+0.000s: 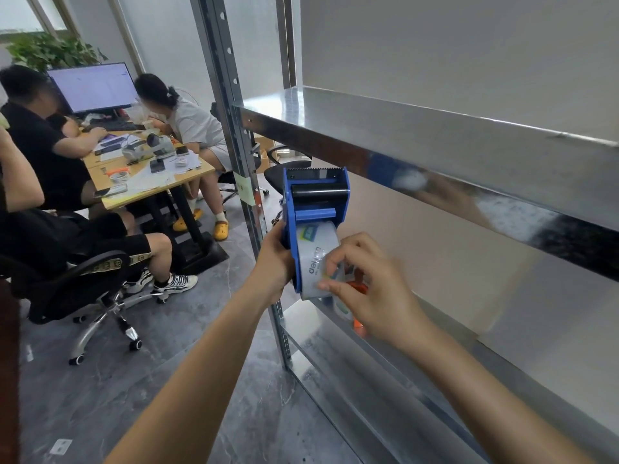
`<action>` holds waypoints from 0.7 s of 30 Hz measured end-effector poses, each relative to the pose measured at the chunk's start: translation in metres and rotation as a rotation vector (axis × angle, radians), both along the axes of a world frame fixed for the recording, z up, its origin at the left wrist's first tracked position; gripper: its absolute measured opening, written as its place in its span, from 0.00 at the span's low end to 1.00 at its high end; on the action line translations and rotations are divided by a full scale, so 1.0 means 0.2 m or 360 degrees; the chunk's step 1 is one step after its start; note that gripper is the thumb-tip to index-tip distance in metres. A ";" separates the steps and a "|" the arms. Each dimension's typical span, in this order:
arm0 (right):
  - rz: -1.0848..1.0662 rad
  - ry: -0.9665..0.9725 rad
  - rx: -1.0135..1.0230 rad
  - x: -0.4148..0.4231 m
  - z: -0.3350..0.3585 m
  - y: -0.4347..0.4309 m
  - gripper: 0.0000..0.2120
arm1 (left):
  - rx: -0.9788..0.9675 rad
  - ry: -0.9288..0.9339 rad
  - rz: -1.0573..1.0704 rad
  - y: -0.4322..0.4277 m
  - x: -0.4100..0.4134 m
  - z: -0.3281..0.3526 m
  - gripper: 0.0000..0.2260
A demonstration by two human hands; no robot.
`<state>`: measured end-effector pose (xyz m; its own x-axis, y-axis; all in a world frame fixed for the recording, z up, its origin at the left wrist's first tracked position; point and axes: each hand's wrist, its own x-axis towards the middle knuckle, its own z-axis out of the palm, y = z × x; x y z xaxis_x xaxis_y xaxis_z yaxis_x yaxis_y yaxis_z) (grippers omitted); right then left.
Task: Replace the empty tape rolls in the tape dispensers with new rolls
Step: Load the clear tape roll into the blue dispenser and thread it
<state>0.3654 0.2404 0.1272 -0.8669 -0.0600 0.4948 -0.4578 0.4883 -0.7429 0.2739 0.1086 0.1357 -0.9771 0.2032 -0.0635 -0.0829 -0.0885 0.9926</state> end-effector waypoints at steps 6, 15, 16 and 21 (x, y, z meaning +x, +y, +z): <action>-0.0058 0.0040 0.0176 -0.02 0.02 0.02 0.25 | -0.0010 0.0019 -0.0025 0.00 -0.02 0.02 0.15; -0.0069 0.0152 0.0086 -0.03 0.00 0.02 0.19 | -0.0060 0.0079 -0.0050 0.01 -0.04 0.02 0.15; -0.0063 0.0149 0.0093 -0.03 0.01 0.02 0.19 | -0.0042 0.0064 -0.0045 0.01 -0.04 0.02 0.15; -0.0062 0.0124 0.0061 -0.04 -0.02 0.02 0.10 | -0.0072 0.0126 -0.0056 0.01 -0.05 0.02 0.16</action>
<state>0.3575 0.2443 0.1239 -0.8279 -0.0470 0.5589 -0.4936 0.5342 -0.6862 0.2636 0.1110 0.1391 -0.9717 0.2363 0.0038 -0.0062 -0.0416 0.9991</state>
